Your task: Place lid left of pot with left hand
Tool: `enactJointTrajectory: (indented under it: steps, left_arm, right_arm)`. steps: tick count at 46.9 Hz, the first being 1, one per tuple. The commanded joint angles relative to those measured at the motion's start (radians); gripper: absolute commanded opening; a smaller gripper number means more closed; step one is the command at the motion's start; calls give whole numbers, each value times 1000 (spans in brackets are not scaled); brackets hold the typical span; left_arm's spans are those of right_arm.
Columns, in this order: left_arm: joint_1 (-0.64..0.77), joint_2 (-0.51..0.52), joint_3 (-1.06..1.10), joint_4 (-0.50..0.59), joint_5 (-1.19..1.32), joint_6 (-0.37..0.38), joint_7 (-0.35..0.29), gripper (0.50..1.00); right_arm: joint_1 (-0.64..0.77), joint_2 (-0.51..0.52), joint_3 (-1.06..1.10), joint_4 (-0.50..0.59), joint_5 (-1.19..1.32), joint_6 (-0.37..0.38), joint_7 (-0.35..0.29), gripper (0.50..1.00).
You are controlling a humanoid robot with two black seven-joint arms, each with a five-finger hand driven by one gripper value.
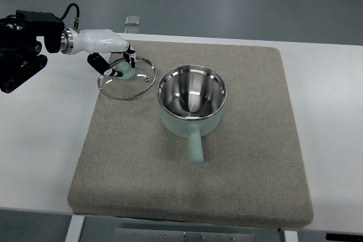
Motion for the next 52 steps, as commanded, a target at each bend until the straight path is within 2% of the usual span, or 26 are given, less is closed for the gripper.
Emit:
enactJointTrajectory:
  steps: [1, 8, 15, 19, 21, 23, 25, 36, 45, 47, 52]
  left_arm:
    - [0, 0, -1, -1, 0, 0, 0, 810]
    - [0, 0, -1, -1, -3, 0, 0, 842]
    - [-3, -1, -19, -2, -12, 3, 0, 842]
    - [-15, 0, -32, -2, -79, 14, 0, 844]
    - [-20, 2, -42, -2, -134, 26, 0, 865]
    - [-23, 5, -53, -1, -200, 47, 0, 934]
    - [-23, 5, -67, 5, -283, 75, 0, 956]
    - [-23, -5, -81, 42, -731, 334, 0, 958]
    - [-41, -81, -98, 159, -1143, 340, 0, 958]
    - [-52, -98, -99, 193, -1245, 328, 31, 958]
    - [-67, -120, -102, 252, -1467, 250, 166, 958]
  right_arm:
    - [0, 0, 0, 0, 0, 0, 0, 924]
    - [0, 0, 0, 0, 0, 0, 0, 924]
    - [0, 0, 0, 0, 0, 0, 0, 924]
    - [0, 0, 0, 0, -1, 0, 0, 924]
    - [0, 0, 0, 0, 0, 0, 0, 924]
    - [0, 0, 0, 0, 0, 0, 0, 924]
    - [0, 0, -2, 0, 0, 0, 0, 924]
    - [0, 0, 0, 0, 0, 0, 0, 924]
    - [0, 0, 0, 0, 0, 0, 0, 924]
    - [0, 0, 0, 0, 0, 0, 0, 924]
    - [0, 0, 0, 0, 0, 0, 0, 924]
